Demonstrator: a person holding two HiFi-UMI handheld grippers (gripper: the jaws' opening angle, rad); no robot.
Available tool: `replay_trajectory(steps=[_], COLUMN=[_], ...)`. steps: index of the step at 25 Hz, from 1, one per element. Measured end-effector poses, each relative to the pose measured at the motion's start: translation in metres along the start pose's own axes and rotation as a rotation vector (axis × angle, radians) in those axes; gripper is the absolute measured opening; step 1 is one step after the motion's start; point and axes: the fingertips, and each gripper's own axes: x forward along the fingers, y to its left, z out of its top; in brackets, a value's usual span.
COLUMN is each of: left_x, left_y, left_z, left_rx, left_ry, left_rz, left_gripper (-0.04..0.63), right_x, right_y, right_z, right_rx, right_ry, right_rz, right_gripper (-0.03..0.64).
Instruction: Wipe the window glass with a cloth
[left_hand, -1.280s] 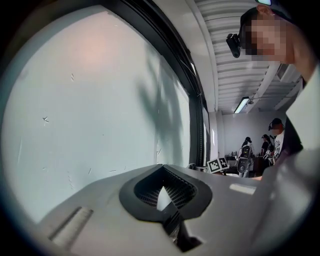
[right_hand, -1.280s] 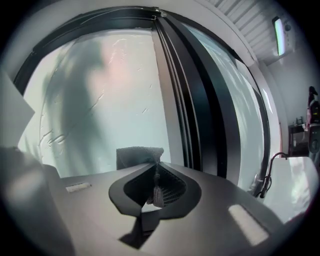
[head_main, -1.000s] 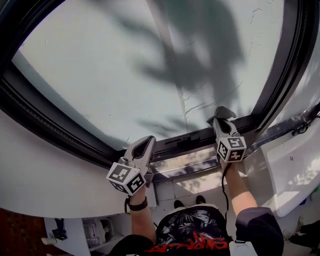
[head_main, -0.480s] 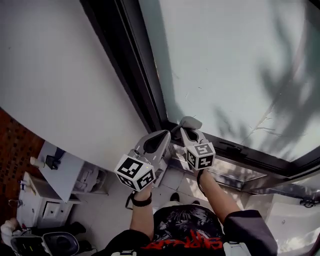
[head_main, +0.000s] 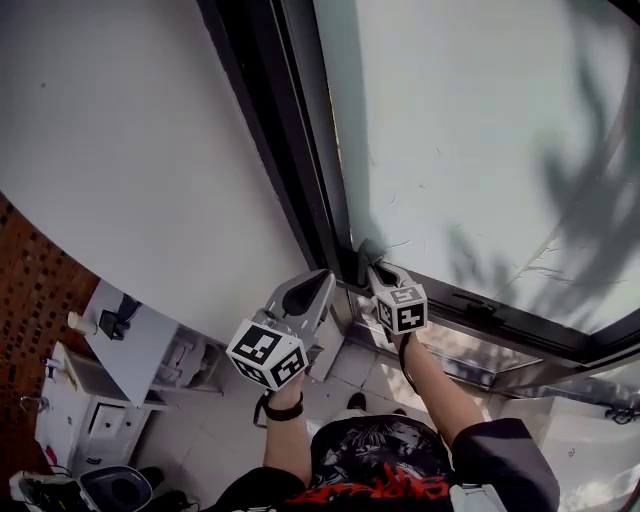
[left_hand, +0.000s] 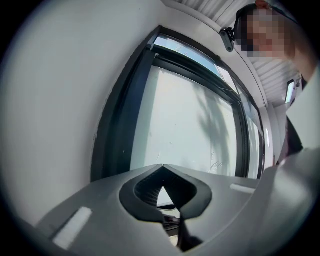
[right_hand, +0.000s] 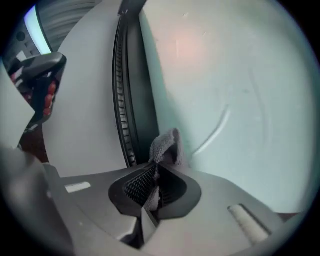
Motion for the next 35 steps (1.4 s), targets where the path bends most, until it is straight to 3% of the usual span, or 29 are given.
replay_trajectory(steps=[6,10,14,18,21,26,30,35], left_x=[0.063,0.107,0.137,0.153,0.160,0.173,0.175,0.174], left_y=[-0.041,-0.091,-0.139,-0.174,-0.194,-0.212,-0.220,-0.207], left_z=[-0.012,-0.021,-0.031,-0.033,-0.035,-0.039,-0.040,-0.038], left_rx=[-0.015,-0.016,-0.016,-0.004,0.013,0.020,0.028,0.024], left_ry=[0.026,0.051,0.076,0.086,0.097,0.111,0.115,0.109], left_rz=[-0.187,-0.348,-0.489,-0.570,-0.617,-0.640,-0.648,-0.606], left_gripper=[-0.006,-0.006,-0.006,-0.006,-0.006,-0.006,-0.006,-0.006], right_x=[-0.128,-0.207,-0.282,-0.365,-0.448,-0.548,-0.575,-0.544], right_y=[-0.071,-0.132,-0.194,-0.260,-0.300,-0.352,-0.368,-0.350], right_z=[0.016,0.008,-0.023,-0.063,-0.090,-0.106,-0.102,-0.072], right_rx=[-0.051,0.060,0.140,0.239,0.281,0.198,0.196,0.093], right_ry=[-0.127,-0.235,-0.279,-0.382,-0.453,-0.371,-0.375,-0.390], right_rz=[-0.204,-0.343,-0.544,-0.713,-0.895,-1.169,-1.212,-1.133], right_gripper=[0.017,0.017,0.015,0.014,0.014,0.014,0.014,0.014])
